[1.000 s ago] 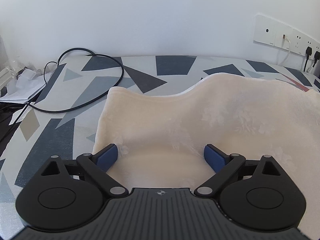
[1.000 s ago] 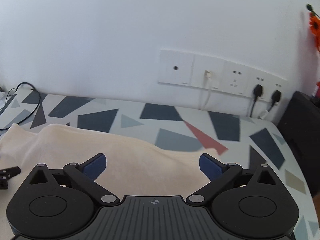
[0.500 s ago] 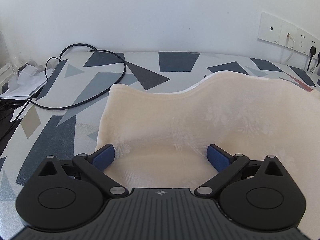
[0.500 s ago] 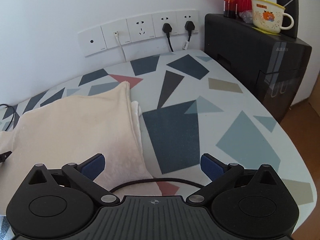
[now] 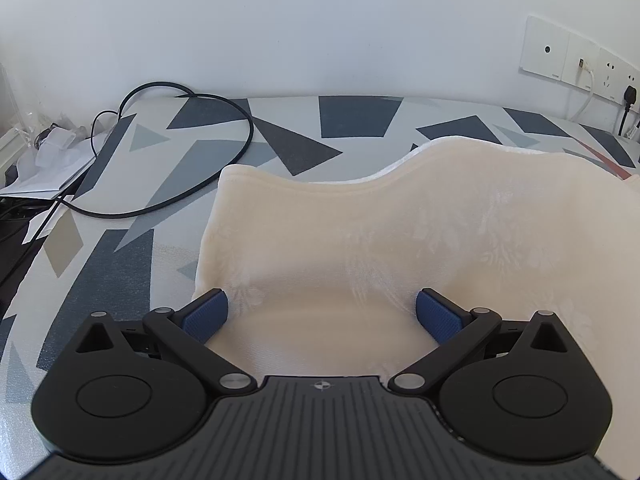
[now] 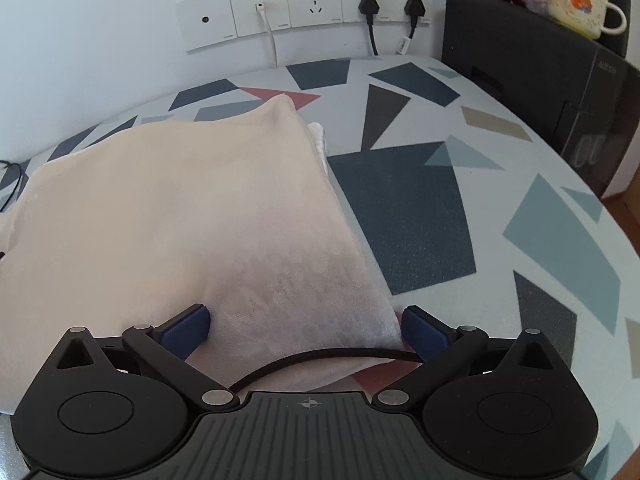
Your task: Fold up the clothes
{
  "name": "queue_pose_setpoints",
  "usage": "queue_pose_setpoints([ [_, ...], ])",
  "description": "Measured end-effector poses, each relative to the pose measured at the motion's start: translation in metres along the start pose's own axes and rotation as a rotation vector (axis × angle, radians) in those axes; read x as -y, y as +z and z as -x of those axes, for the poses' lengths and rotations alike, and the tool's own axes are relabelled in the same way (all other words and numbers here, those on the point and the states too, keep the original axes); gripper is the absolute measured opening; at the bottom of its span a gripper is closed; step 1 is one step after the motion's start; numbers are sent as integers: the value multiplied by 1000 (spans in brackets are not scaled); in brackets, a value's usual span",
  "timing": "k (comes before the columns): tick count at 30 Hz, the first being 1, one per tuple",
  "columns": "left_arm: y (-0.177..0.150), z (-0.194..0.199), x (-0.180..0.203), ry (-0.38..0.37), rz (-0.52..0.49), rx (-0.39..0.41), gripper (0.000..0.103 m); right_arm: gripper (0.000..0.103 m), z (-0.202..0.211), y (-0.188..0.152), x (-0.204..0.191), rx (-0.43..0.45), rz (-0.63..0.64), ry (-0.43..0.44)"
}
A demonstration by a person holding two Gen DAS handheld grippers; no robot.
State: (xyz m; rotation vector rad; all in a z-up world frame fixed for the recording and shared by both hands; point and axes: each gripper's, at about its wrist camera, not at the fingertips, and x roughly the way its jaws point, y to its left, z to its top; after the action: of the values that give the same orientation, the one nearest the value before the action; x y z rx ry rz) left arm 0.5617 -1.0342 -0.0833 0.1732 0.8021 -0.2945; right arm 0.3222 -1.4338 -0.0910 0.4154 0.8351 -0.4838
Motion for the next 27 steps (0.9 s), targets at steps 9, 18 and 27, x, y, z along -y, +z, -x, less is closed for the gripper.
queue_pose_setpoints([
  [9, 1, -1, 0, 0, 0, -2, 103, 102, 2, -12, 0, 71, 30, 2],
  [18, 24, -3, 4, 32, 22, -151, 102, 102, 1, -8, 0, 57, 32, 7],
  [27, 22, 31, -27, -176, 78, -224, 102, 102, 1, -7, -1, 46, 33, 8],
])
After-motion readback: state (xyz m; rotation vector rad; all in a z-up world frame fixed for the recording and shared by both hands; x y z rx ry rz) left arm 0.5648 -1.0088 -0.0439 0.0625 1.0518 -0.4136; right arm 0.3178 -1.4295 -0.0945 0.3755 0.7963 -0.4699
